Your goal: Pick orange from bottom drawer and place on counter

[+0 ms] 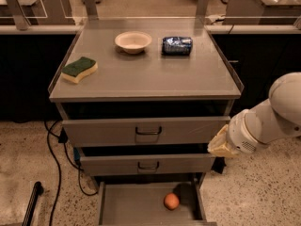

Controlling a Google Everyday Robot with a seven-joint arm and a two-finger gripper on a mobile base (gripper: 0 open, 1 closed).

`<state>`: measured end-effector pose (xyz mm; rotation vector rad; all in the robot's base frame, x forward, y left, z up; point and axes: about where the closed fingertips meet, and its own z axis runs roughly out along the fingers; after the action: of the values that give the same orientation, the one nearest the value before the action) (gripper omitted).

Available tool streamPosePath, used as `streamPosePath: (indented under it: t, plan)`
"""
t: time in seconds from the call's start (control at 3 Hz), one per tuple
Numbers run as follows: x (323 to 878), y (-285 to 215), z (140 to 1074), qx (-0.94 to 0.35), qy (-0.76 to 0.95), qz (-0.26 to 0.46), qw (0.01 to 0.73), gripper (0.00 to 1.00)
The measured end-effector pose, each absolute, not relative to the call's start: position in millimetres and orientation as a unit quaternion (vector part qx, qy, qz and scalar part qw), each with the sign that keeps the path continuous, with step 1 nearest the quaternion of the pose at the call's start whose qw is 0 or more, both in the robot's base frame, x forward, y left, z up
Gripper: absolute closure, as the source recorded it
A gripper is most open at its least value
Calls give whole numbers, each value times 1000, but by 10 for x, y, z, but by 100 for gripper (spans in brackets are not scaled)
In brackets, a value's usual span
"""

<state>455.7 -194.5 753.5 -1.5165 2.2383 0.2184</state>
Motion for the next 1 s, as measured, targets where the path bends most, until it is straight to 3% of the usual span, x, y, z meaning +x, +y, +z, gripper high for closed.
streamPosePath:
  t: [0.33,1.0]
  plan:
    - [4571,-1964,7346,-543,806,88,217,100]
    - [4557,-2035,6006,-518,811,140,234,100]
